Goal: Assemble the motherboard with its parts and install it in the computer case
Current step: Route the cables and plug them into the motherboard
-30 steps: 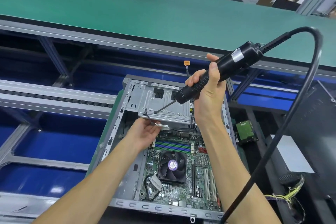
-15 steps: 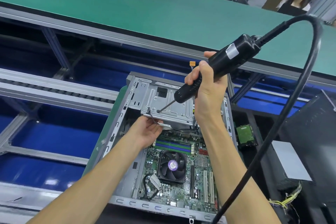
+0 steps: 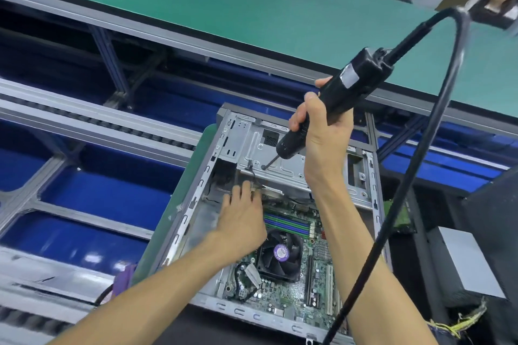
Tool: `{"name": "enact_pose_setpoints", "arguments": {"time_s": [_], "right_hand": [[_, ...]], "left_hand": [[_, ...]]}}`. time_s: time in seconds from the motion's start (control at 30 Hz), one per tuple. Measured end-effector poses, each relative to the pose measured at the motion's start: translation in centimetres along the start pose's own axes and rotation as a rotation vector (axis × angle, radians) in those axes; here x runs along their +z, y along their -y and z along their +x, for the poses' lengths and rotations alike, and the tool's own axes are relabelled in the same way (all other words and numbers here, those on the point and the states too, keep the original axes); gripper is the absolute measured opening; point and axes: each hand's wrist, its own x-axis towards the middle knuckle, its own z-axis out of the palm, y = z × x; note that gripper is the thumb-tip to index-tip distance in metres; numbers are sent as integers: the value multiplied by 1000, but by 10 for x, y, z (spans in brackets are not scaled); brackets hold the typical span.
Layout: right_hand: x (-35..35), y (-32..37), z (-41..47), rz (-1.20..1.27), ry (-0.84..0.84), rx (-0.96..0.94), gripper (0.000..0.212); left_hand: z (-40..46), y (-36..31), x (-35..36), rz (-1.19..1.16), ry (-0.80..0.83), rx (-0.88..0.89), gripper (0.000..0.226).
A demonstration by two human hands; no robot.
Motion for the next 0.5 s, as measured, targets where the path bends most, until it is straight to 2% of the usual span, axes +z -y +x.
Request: {"name": "enact_pose_setpoints", "arguments": {"time_s": [0.07, 0.2, 0.5], "right_hand": [[4, -1, -1, -46, 20, -1, 18], [9, -6, -2, -75, 38, 18, 18], [19, -29, -4, -143, 139, 64, 30]], "left_hand": [[-1, 4, 2, 74, 77, 36, 58], [-3, 8, 7, 13, 290, 76, 60], [-6, 10, -1, -118, 362, 46, 70]]}}
